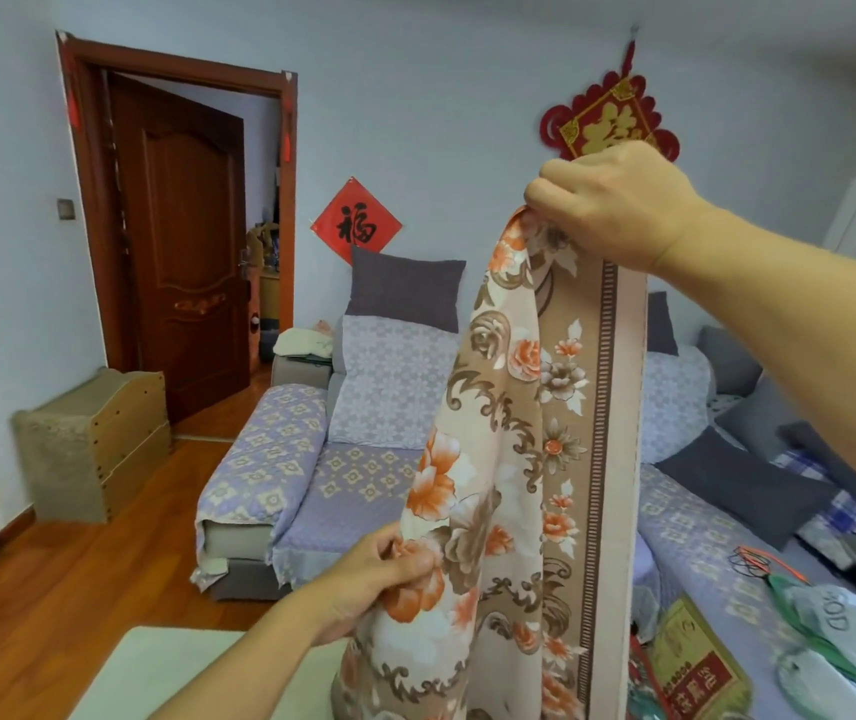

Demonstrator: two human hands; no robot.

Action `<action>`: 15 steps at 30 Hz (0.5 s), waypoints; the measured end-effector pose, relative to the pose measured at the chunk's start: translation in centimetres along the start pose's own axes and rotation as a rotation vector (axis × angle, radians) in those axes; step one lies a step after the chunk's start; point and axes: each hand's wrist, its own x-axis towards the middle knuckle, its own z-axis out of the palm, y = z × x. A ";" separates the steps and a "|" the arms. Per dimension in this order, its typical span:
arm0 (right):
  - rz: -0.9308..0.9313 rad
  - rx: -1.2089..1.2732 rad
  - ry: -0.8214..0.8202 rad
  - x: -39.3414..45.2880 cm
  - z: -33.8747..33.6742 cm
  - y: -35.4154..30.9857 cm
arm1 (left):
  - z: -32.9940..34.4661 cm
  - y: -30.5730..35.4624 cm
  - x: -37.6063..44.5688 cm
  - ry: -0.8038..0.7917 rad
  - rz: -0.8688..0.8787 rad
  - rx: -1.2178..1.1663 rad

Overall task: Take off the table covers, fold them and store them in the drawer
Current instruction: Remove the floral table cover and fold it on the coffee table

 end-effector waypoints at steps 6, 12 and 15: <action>0.074 0.030 0.002 -1.2 2.0 -0.3 | -1.8 -0.4 -4.1 0.038 -0.054 0.255; 0.143 0.083 -0.061 -2.2 3.9 -0.1 | -7.7 2.4 -6.6 0.697 0.407 0.719; 0.171 0.096 -0.120 -3.8 5.1 -0.1 | -12.3 7.7 -7.8 0.856 0.503 1.076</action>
